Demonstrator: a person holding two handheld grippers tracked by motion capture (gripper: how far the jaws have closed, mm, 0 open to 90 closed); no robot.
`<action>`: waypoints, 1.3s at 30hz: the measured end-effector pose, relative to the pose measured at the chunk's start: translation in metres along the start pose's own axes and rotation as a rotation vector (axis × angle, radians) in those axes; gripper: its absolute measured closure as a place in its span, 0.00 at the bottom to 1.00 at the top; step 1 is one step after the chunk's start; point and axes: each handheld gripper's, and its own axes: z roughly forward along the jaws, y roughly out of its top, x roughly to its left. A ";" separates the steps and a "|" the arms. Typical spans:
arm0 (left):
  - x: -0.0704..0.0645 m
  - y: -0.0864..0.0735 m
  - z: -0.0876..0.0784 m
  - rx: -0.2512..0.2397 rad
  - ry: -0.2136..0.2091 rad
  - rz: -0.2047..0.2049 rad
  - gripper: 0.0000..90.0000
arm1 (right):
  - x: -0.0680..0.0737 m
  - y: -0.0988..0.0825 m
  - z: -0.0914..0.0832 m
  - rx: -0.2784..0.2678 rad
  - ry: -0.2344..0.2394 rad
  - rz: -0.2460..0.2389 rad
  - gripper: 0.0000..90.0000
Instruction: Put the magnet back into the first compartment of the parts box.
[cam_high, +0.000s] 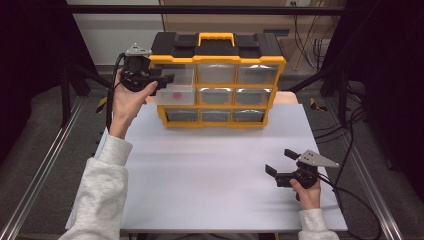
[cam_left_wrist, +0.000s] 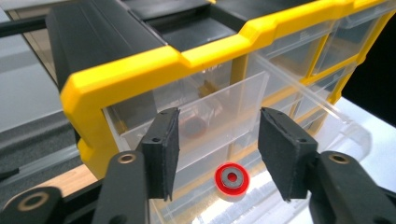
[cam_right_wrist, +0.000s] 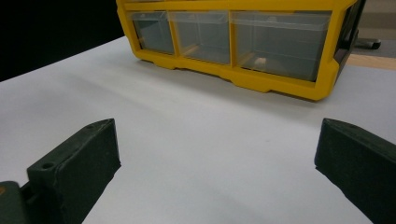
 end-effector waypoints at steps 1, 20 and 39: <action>0.000 0.000 -0.002 -0.006 -0.001 0.001 0.49 | 0.000 0.000 0.000 0.000 0.000 0.000 0.00; -0.006 -0.017 -0.034 -0.124 -0.086 0.024 0.11 | 0.000 0.000 0.000 -0.001 -0.002 -0.001 0.00; -0.015 -0.058 -0.063 -0.190 -0.130 0.036 0.02 | 0.000 0.000 0.000 -0.001 -0.003 -0.003 0.00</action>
